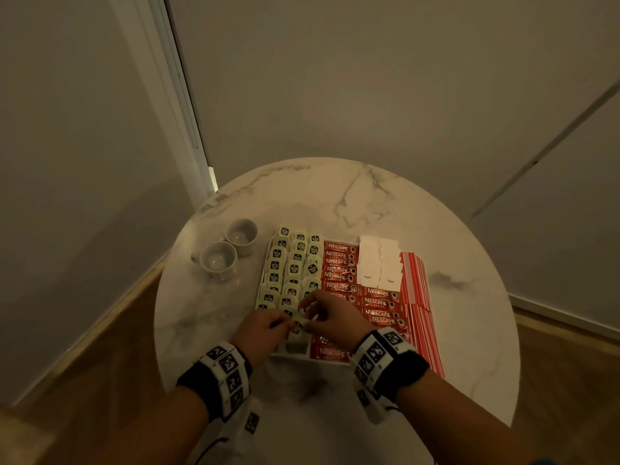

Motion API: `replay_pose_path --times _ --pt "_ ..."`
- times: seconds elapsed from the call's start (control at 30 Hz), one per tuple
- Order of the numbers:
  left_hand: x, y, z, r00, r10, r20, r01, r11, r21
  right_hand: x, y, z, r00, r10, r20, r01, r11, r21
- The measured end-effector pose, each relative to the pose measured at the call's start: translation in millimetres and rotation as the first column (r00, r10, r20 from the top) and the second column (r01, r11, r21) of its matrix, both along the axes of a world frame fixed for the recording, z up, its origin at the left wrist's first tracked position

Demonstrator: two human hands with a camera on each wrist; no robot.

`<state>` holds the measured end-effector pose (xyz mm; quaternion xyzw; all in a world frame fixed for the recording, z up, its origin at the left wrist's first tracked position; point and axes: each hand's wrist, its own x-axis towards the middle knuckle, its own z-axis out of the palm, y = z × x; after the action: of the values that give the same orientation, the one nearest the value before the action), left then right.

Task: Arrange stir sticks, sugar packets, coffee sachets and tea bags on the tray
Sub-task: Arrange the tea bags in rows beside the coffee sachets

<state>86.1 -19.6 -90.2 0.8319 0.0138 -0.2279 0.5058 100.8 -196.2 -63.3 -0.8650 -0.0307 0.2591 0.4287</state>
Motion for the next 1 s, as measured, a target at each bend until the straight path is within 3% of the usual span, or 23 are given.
replay_pose_path --times 0.13,0.3,0.5,0.63,0.73,0.8,0.93,1.0 --pt "-1.7 2.3 2.2 0.987 0.157 0.032 -0.154 0.985 -0.077 -12.7 6.0 -2.9 0.966 -0.144 0.215 0.156 0.987 -0.038" --pt "-2.4 -2.3 6.6 0.978 0.211 -0.003 -0.209 0.965 -0.158 -20.2 17.5 -8.0 0.973 -0.148 0.176 0.157 0.987 -0.039" --pt "-1.4 0.3 7.4 0.966 0.258 0.001 -0.253 0.947 -0.198 -24.3 20.7 -2.1 0.964 -0.226 0.142 0.217 0.973 0.076" --pt "-0.1 0.6 6.0 0.958 0.286 0.023 -0.277 0.941 -0.194 -24.3 23.8 -10.0 0.931 -0.15 0.332 0.194 0.976 -0.103" --pt "-1.3 -3.4 5.7 0.956 0.292 -0.038 -0.291 0.919 -0.265 -26.6 25.1 -9.5 0.913 -0.04 0.405 0.092 0.99 -0.109" --pt "-2.8 -6.7 6.9 0.956 0.285 -0.072 -0.293 0.909 -0.295 -27.8 24.3 -8.7 0.902 -0.046 0.43 0.096 0.991 -0.096" --pt "-5.1 -6.1 6.2 0.979 0.202 -0.028 -0.202 0.941 -0.271 -24.9 17.4 -4.7 0.914 -0.245 0.324 0.247 0.968 0.035" --pt "-6.9 -5.0 4.5 0.993 0.115 0.002 -0.112 0.966 -0.234 -21.1 12.7 -4.3 0.952 -0.2 0.231 0.195 0.98 0.045"
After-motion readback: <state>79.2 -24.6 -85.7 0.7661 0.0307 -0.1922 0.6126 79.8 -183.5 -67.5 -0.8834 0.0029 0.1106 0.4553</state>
